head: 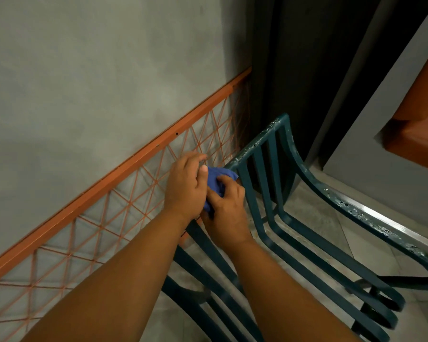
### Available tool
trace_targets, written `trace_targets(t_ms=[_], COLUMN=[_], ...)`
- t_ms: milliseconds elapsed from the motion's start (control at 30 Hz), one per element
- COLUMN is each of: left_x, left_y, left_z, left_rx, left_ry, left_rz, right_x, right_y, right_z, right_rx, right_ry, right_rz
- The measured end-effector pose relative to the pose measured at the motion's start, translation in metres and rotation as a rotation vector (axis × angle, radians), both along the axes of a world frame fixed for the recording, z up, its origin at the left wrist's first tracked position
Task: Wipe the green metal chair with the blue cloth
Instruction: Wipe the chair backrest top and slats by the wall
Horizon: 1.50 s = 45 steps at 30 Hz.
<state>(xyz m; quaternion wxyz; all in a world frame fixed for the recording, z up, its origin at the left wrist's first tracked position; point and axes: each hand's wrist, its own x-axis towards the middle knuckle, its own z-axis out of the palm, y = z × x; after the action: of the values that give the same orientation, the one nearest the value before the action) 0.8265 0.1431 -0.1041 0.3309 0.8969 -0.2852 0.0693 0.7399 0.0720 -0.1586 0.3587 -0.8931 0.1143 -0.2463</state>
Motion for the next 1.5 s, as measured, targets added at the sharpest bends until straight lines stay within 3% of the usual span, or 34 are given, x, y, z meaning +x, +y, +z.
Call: trace_targets(t_ms=[267, 367, 600, 767, 1000, 1167, 1333, 1500], left_x=[0.001, 0.002, 0.005, 0.007, 0.006, 0.006, 0.007, 0.008], left_y=[-0.001, -0.003, -0.008, -0.009, -0.009, -0.008, -0.007, -0.007], left_z=[-0.018, -0.021, -0.022, -0.025, -0.023, -0.025, -0.025, -0.027], left_rx=[0.07, 0.062, 0.148, 0.185, 0.203, 0.153, 0.119, 0.117], left_ry=[0.011, 0.055, 0.084, 0.104, 0.111, 0.121, 0.136, 0.155], left_rz=[-0.004, 0.009, -0.032, -0.02, -0.016, 0.001, 0.004, 0.012], right_x=[0.016, 0.023, 0.013, 0.027, 0.016, 0.031, 0.023, 0.047], right_y=[-0.051, -0.057, -0.07, -0.061, -0.072, -0.063, -0.071, -0.095], right_z=[0.001, 0.006, -0.005, 0.006, -0.004, 0.014, 0.008, 0.025], right_rx=[0.13, 0.054, -0.14, -0.119, -0.197, -0.082, -0.194, -0.183], right_ry=[0.033, 0.043, 0.065, 0.125, 0.071, 0.151, 0.094, 0.274], right_rz=[-0.068, -0.135, -0.003, -0.131, -0.02, -0.148, 0.019, -0.167])
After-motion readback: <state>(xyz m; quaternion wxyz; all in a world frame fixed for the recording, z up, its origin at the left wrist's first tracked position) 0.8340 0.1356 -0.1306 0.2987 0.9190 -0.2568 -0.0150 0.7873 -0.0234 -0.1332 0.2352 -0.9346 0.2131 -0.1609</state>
